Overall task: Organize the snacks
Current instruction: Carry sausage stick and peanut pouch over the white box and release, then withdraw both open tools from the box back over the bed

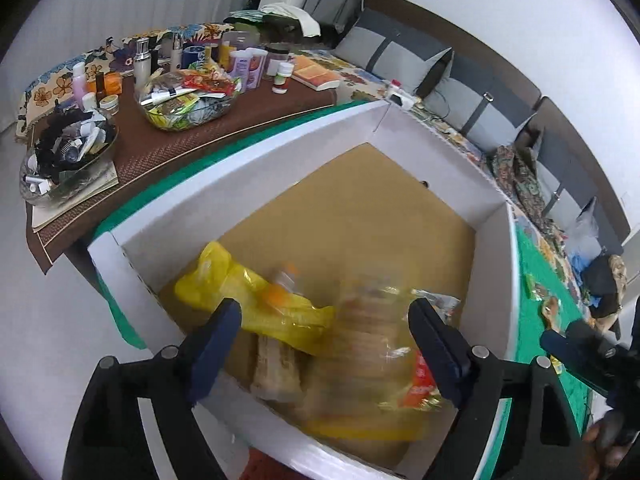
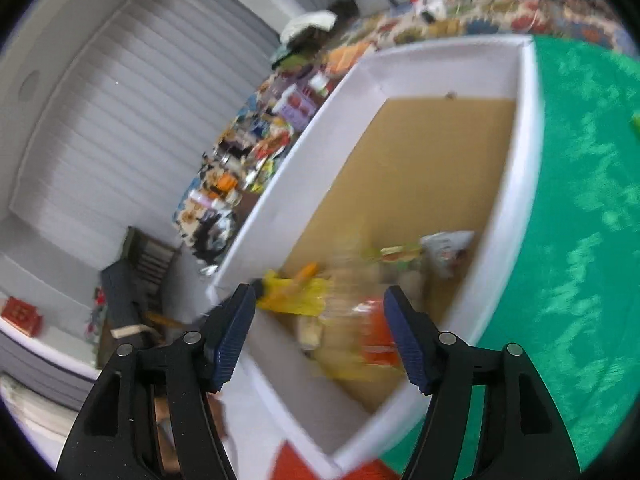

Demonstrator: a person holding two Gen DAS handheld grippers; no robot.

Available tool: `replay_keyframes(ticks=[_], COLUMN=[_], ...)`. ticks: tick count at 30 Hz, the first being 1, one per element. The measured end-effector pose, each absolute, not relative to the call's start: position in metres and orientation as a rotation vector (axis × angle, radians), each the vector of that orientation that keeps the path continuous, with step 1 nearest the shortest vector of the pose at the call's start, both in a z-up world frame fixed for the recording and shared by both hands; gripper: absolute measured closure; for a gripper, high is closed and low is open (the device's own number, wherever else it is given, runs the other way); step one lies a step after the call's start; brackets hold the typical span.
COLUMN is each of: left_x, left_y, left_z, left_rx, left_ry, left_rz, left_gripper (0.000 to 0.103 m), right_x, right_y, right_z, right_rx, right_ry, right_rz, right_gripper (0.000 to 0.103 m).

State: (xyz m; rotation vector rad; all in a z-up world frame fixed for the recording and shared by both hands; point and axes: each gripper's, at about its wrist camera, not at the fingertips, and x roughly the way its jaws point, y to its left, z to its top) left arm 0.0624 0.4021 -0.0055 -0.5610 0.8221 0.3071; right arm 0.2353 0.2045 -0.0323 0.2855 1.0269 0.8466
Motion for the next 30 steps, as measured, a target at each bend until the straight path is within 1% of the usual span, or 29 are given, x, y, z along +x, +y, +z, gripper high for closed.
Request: replay_keyframes(ticks=[4,7,9,12,14,18,22,25,28,29,30], left_x=[0.060,0.063,0.070,0.083,0.095,0.126,0.156,0.174,0.188,0.195,0.200], left_y=[0.374,0.331,0.293,0.230,0.189,0.107,0.048,0.026,0.020,0.019,0.018], left_z=[0.007,0.020,0.029,0.036,0.034,0.006,-0.035,-0.054,-0.071,-0.075,-0.079], left_rx=[-0.560,-0.534,-0.500,-0.438,-0.400,-0.294,-0.182,-0.113,-0.088,-0.083,-0.075], left_ry=[0.790,0.768,0.764,0.772,0.796,0.891,0.964,0.978,0.972,0.969,0.963], left_rz=[0.250,0.158,0.078,-0.041,-0.113,-0.182,-0.165,-0.129,-0.091,-0.079,-0.063], left_gripper=[0.018,0.015,0.010,0.003,0.002,0.002,0.002,0.002,0.002,0.002,0.002], right_x=[0.228,0.223,0.217,0.205,0.199,0.193,0.193,0.199,0.198,0.198,0.199], right_y=[0.139,0.068,0.009,-0.086,-0.129,-0.213,-0.247,-0.252,-0.240,-0.239,-0.240], right_z=[-0.043,-0.081,-0.109,-0.136,-0.142,-0.149,-0.146,-0.149,-0.147,-0.149,-0.150], right_rx=[0.147,-0.009,-0.071,-0.074,-0.060,0.001,0.037,0.039,0.043,0.050,0.057], right_ry=[0.897,0.861,0.882,0.891,0.884,0.868,0.868,0.857,0.854,0.856,0.862], right_rz=[0.698,0.479,0.315,0.098,-0.001,-0.173,-0.218,-0.202,-0.185,-0.178,-0.175], right_gripper=[0.033,0.033,0.033,0.033,0.033,0.033,0.033,0.033,0.033,0.029,0.023])
